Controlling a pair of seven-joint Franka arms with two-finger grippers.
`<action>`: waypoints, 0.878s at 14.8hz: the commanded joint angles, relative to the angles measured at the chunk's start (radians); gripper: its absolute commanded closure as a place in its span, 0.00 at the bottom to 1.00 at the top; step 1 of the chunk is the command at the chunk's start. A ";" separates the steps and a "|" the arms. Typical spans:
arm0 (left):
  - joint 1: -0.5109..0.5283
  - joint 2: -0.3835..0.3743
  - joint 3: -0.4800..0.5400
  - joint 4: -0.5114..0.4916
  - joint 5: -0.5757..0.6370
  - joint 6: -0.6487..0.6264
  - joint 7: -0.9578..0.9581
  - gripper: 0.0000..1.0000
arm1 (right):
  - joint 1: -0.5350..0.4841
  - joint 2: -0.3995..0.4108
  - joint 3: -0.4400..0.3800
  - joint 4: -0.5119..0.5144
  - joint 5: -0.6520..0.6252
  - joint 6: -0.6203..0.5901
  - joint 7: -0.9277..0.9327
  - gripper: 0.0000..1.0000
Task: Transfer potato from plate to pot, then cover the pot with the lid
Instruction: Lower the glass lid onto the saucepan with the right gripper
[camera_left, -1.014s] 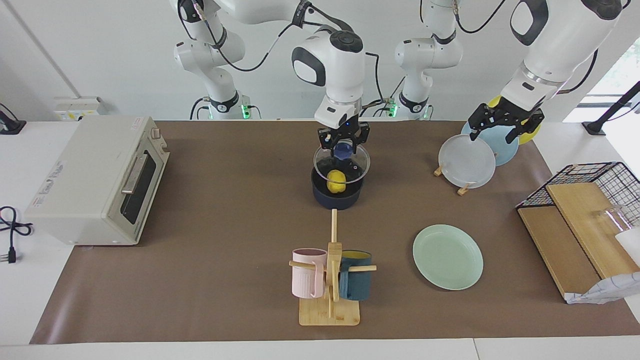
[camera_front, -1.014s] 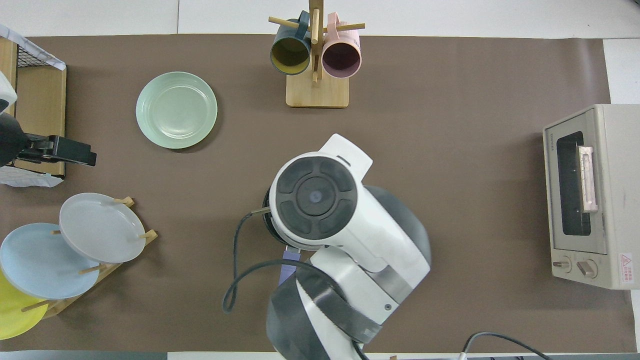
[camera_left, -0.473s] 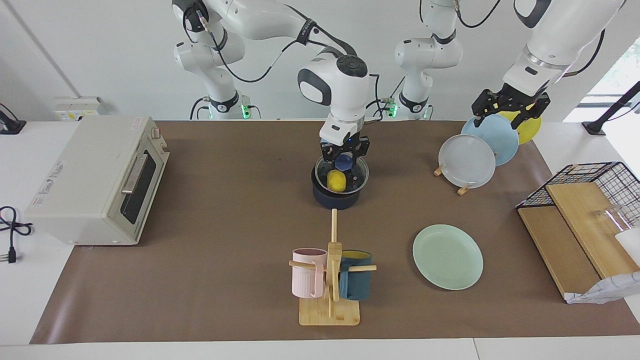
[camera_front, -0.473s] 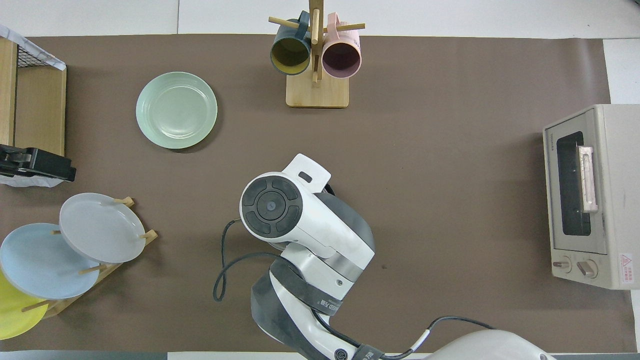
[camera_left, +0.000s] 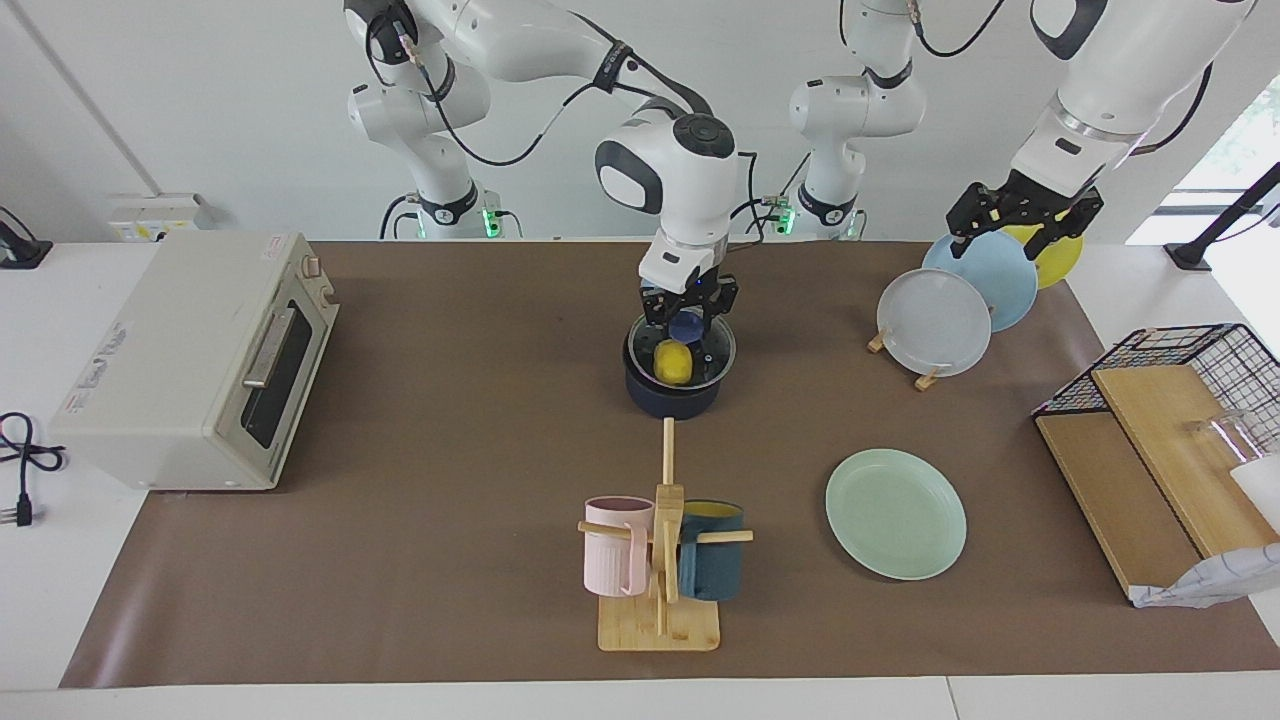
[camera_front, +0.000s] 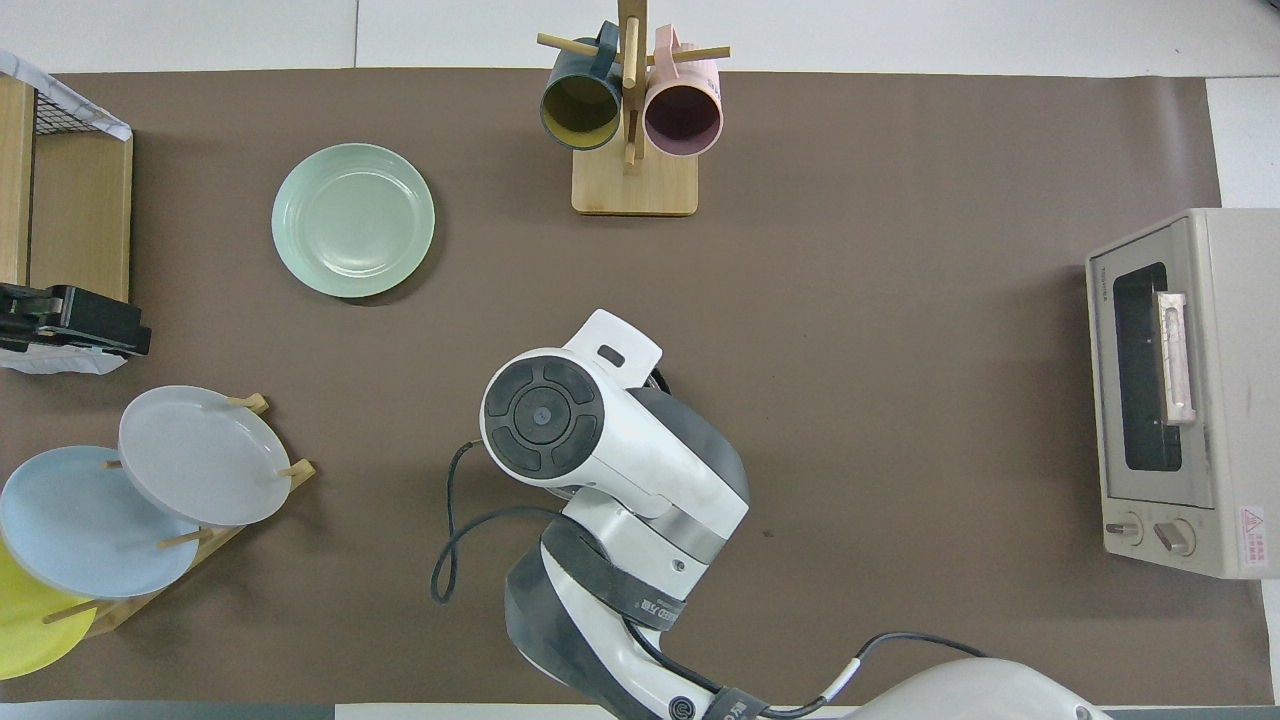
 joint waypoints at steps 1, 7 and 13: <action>-0.003 0.003 0.001 0.005 0.022 0.017 -0.031 0.00 | -0.015 -0.013 0.008 -0.021 -0.038 0.016 0.018 1.00; 0.002 0.001 0.000 -0.006 0.009 0.018 -0.036 0.00 | -0.021 -0.017 0.008 -0.045 -0.039 0.035 0.016 1.00; 0.002 -0.001 0.001 -0.011 -0.028 0.056 -0.091 0.00 | -0.023 -0.018 0.008 -0.050 -0.038 0.049 0.019 1.00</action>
